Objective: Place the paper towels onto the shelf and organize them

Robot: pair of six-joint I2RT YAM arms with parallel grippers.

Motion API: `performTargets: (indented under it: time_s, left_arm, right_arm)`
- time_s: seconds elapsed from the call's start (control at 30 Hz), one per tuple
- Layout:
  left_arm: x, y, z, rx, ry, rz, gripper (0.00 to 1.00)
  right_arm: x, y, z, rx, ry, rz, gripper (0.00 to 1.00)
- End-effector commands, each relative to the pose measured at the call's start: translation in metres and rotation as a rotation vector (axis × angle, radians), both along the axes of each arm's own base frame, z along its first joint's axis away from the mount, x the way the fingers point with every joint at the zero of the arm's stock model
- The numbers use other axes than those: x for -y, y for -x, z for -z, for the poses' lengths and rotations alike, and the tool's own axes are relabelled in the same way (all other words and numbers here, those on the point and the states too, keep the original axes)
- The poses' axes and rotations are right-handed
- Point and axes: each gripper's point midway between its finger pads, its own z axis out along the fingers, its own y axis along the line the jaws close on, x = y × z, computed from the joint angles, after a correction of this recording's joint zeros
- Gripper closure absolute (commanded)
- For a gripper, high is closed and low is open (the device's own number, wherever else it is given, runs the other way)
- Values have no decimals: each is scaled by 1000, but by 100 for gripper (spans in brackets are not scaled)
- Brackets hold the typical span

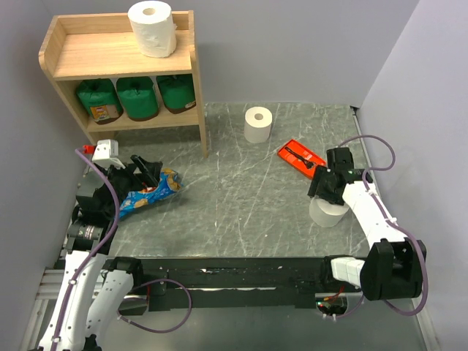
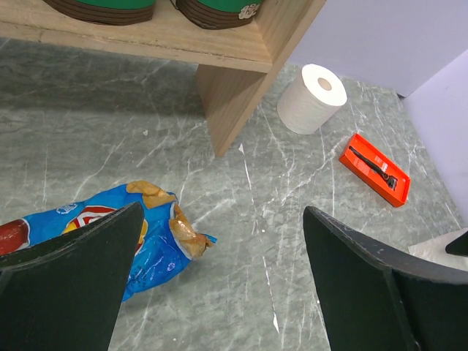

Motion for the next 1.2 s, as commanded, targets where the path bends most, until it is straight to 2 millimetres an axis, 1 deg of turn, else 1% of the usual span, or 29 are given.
performTargets:
  time_s: [0.0,0.07,0.1,0.2,0.23,0.3,0.33,0.4,0.43,0.47,0.5,0.53,0.57,0.6,0.63,0.67,0.7,0.73,0.77,0.8,0.83,0.87,0.9,0.93,0.97,1.03,1.07,1.1,1.17]
  left_arm:
    - [0,-1,-7,30,-5,0,4]
    - [0,-1,-7,29,-7,0,4]
    - [-1,-1,-7,29,-7,-3,4]
    - [-2,0,-7,32,-7,-7,4]
    - [-2,0,-7,32,-8,-12,4]
    - [-4,0,-8,35,-9,-21,4]
    - [-5,0,-9,37,-11,-27,4]
    - [-8,0,-8,35,-11,-44,4]
    - [-10,0,-10,40,-12,-58,4]
    - [-12,0,-10,40,-14,-68,4]
    - [-14,1,-10,40,-13,-79,4]
    - [-16,1,-10,41,-14,-90,4]
    - [-18,1,-10,40,-14,-99,4]
    - [-19,1,-9,40,-16,-110,4]
    - [-19,1,-9,38,-16,-110,4]
    - [-20,1,-9,37,-18,-114,4]
    - [-20,0,-7,31,-20,-117,4]
    - [-21,-1,-6,27,-22,-119,4]
    - [-21,-1,-5,22,-22,-120,4]
    - [-21,-2,-5,18,-23,-120,4]
    - [-21,-2,-4,15,-23,-120,4]
    - [-20,-3,-3,12,-24,-119,4]
    - [-20,-3,-3,10,-24,-118,4]
    - [-20,-3,-2,4,-25,-118,4]
    - [-20,-3,-1,3,-26,-118,4]
    - [-19,-5,3,-12,-21,-118,4]
    - [-19,-7,6,-25,-20,-118,4]
    - [-25,-10,9,-37,-24,-153,4]
    - [-26,-15,16,-73,-29,-164,4]
  right_arm:
    - [-3,-8,-5,48,-10,-10,37]
    - [-6,-9,-12,74,-16,-26,42]
    - [-11,-10,-15,87,-34,-47,47]
    - [-29,-13,-24,112,-65,-95,53]
    - [-46,-11,-27,115,-68,-151,53]
    - [-67,-16,-41,141,-74,-187,54]
    - [-92,-18,-54,170,-83,-257,54]
    - [-121,-24,-60,176,-113,-307,55]
    - [-135,-33,-74,216,-114,-326,55]
    - [-160,-32,-69,190,-114,-378,55]
    - [-172,-34,-71,188,-111,-401,56]
    - [-188,-44,-88,226,-116,-420,56]
    - [-216,-40,-77,189,-109,-484,56]
    - [-229,-40,-77,178,-103,-510,56]
    - [-249,-44,-92,203,-115,-541,56]
    - [-272,-40,-75,159,-85,-585,56]
    - [-286,-38,-73,152,-76,-615,56]
    - [-301,-41,-85,167,-81,-635,56]
    - [-312,-43,-70,135,-47,-649,56]
    - [-329,-35,-70,132,-44,-687,56]
    - [-341,-37,-78,152,-52,-704,55]
    - [-350,-35,-68,133,-35,-722,54]
    - [-358,-31,-68,138,-32,-737,53]
    - [-365,-32,-66,142,-31,-744,53]
    - [-369,-31,-64,139,-33,-754,52]
    - [-374,-30,-58,134,-36,-765,49]
    - [-374,-31,-56,136,-32,-760,47]
    - [-373,-31,-53,132,-25,-764,45]
    - [-371,-30,-52,128,-14,-769,39]
